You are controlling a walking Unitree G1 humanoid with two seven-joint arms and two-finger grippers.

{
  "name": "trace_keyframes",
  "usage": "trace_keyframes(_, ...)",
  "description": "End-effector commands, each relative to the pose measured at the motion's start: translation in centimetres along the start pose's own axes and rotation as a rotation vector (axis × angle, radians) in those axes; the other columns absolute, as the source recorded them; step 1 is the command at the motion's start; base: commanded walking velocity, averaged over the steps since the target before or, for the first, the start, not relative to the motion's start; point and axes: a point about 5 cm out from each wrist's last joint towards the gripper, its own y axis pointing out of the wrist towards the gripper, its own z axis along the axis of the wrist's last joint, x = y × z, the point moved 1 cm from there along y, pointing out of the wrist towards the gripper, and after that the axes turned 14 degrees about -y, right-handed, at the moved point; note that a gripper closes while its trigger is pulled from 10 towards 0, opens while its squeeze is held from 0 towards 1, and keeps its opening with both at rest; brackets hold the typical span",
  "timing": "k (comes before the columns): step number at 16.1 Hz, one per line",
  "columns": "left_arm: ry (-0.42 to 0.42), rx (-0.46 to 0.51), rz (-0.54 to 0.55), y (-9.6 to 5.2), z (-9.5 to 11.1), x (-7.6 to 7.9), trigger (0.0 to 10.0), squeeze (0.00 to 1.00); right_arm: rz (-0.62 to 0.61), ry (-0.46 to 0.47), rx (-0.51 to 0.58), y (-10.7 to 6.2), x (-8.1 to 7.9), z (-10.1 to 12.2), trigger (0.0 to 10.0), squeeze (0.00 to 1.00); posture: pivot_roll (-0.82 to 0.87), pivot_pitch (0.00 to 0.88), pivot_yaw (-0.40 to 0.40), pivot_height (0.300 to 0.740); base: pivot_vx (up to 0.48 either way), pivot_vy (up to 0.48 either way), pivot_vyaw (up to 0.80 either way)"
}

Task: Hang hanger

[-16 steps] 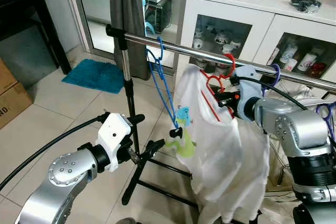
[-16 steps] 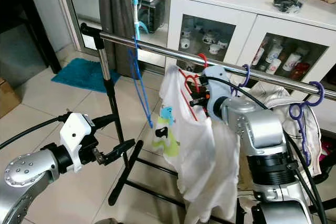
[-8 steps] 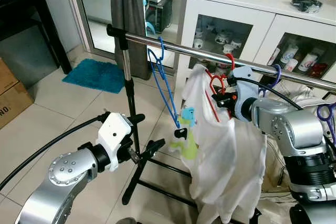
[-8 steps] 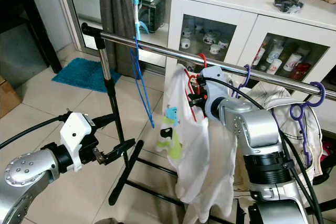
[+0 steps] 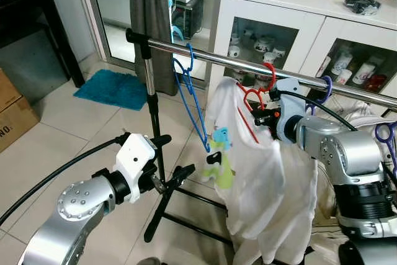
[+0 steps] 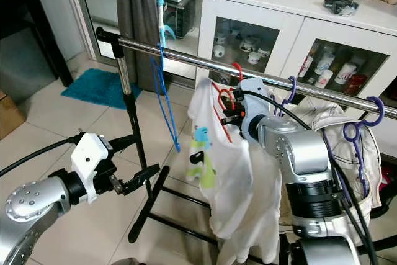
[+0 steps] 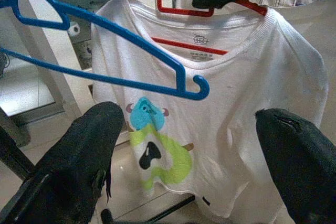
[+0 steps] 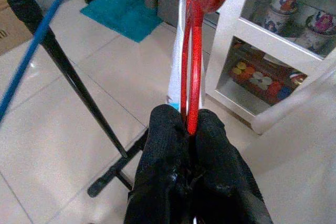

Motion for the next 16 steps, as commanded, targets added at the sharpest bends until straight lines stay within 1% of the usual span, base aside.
trace_keyframes(1, -0.007, 0.021, 0.020, 0.0, 0.0, 0.2, 10.0, 0.00, -0.032, 0.012, 0.079, -0.4, 0.1, 0.7, 0.0, 0.00, -0.02, 0.000, -0.058, 0.740, 0.000, 0.000, 0.00)
trace_keyframes(2, -0.015, 0.042, 0.037, 0.0, 0.2, 0.2, 10.0, 0.00, -0.020, 0.014, 0.094, -0.5, -0.3, 0.8, 0.0, 0.00, -0.02, 0.000, -0.059, 0.740, 0.000, 0.000, 0.00)
trace_keyframes(3, -0.044, 0.077, 0.067, -0.1, 0.4, 0.2, 10.0, 0.00, -0.015, 0.018, 0.116, -0.6, -0.9, 0.8, 0.0, 0.00, -0.02, 0.000, -0.052, 0.740, 0.000, 0.000, 0.00)
trace_keyframes(4, -0.077, 0.095, 0.142, -0.1, 0.5, -0.2, 10.0, 0.00, 0.009, 0.013, 0.155, -0.9, -1.6, 0.9, 0.0, 0.00, -0.03, 0.000, -0.048, 0.740, 0.000, 0.000, 0.00)
trace_keyframes(5, -0.087, 0.105, 0.159, 0.0, 0.6, -0.3, 10.0, 0.00, 0.015, 0.013, 0.174, -1.0, -1.8, 1.0, 0.0, 0.00, -0.03, 0.000, -0.048, 0.740, 0.000, 0.000, 0.00)
trace_keyframes(6, -0.089, 0.133, 0.204, 0.0, 0.9, -0.4, 10.0, 0.00, 0.014, 0.011, 0.259, -1.5, -2.2, 1.4, 0.0, 0.00, -0.02, 0.000, -0.051, 0.740, 0.000, 0.000, 0.00)
trace_keyframes(7, -0.093, 0.154, 0.251, 0.0, 1.0, -0.7, 10.0, 0.00, 0.007, 0.016, 0.322, -2.0, -2.4, 1.8, 0.0, 0.00, -0.02, 0.000, -0.047, 0.740, 0.000, 0.000, 0.00)
trace_keyframes(9, -0.112, 0.161, 0.266, 0.1, 0.9, -0.6, 10.0, 0.00, -0.003, 0.020, 0.355, -2.3, -2.5, 1.8, 0.0, 0.00, -0.02, 0.000, -0.044, 0.740, 0.000, 0.000, 0.00)
trace_keyframes(10, -0.121, 0.151, 0.265, 0.2, 0.6, -0.4, 10.0, 0.00, -0.017, 0.032, 0.383, -2.7, -2.7, 1.7, 0.0, 0.00, -0.02, 0.000, -0.043, 0.740, 0.000, 0.000, 0.00)
trace_keyframes(11, -0.122, 0.162, 0.278, 0.4, 0.6, -0.4, 10.0, 0.00, -0.036, 0.043, 0.408, -2.9, -2.9, 1.5, 0.0, 0.00, -0.03, 0.000, -0.039, 0.740, 0.000, 0.000, 0.00)
trace_keyframes(13, -0.120, 0.163, 0.295, 0.6, 0.5, -0.5, 10.0, 0.00, -0.046, -0.009, 0.409, -2.7, -3.3, 0.9, 0.0, 0.00, -0.03, 0.000, -0.046, 0.740, 0.000, 0.000, 0.00)
trace_keyframes(14, -0.122, 0.161, 0.304, 0.6, 0.5, -0.6, 10.0, 0.00, -0.061, -0.049, 0.383, -2.6, -3.3, 0.5, 0.0, 0.00, -0.03, 0.000, -0.048, 0.740, 0.000, 0.000, 0.00)
trace_keyframes(16, -0.129, 0.159, 0.325, 0.5, 0.3, -0.6, 10.0, 0.00, -0.076, -0.079, 0.346, -2.6, -3.1, -0.2, 0.0, 0.00, -0.02, 0.000, -0.058, 0.740, 0.000, 0.000, 0.00)
